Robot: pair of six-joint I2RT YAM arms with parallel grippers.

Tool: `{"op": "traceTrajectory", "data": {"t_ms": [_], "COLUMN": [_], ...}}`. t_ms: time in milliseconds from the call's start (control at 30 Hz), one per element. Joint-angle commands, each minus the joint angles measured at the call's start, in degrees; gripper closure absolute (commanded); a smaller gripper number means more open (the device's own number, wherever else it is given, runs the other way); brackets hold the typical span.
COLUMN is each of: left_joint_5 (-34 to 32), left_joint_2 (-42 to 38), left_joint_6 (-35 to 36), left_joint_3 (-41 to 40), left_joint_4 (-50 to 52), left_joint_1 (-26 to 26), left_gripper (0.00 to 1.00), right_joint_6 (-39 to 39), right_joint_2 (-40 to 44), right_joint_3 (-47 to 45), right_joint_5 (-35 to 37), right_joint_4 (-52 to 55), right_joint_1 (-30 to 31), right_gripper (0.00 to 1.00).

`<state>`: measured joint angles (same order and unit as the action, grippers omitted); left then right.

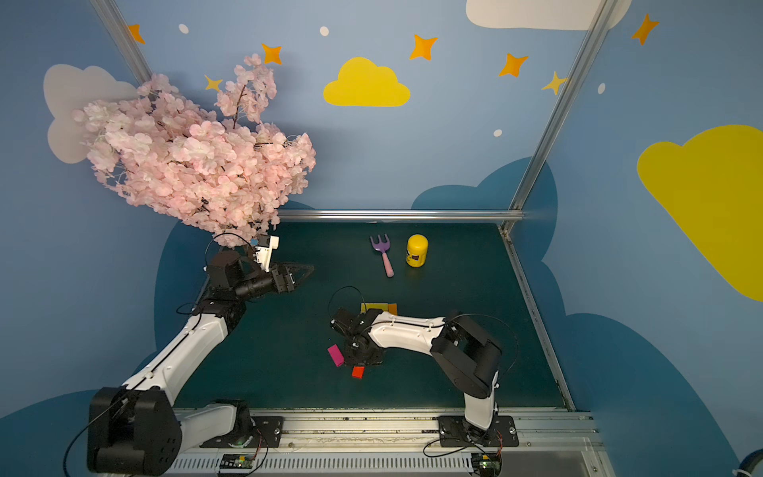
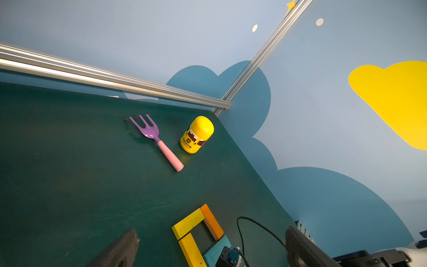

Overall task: Assemble the letter p with building blocks
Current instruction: Assemble the building block at the center of the board.

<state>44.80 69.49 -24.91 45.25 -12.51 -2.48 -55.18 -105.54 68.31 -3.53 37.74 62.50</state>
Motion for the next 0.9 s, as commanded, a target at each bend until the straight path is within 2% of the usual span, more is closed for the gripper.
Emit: {"op": "traceTrajectory", "data": {"t_ms": [0,167,433,867], "left_joint_5": [0.45,0.14,0.2,0.64], "left_joint_2": [-0.02,-0.35,-0.2,-0.38], "left_joint_6": [-0.06,0.2,0.11,-0.24], "left_joint_3": [-0.58,-0.77,-0.76,-0.78], "left_joint_4": [-0.45,-0.22,-0.32,-0.76], "left_joint_1": [0.2,0.18,0.2,0.19], "left_gripper": [0.0,0.0,0.0,0.0], "right_joint_6": [-0.11,0.49,0.35,-0.09], "right_joint_2": [-1.37,-2.8,-2.85,-1.56], "right_joint_3": [1.92,4.28,4.67,4.42], "right_joint_5": [0.8,1.22,2.97,6.82], "right_joint_4": [3.05,5.17,6.38,5.11], "right_joint_1": [0.23,0.76,0.69,-0.77], "right_gripper": [0.52,0.59,0.66,0.69]}}
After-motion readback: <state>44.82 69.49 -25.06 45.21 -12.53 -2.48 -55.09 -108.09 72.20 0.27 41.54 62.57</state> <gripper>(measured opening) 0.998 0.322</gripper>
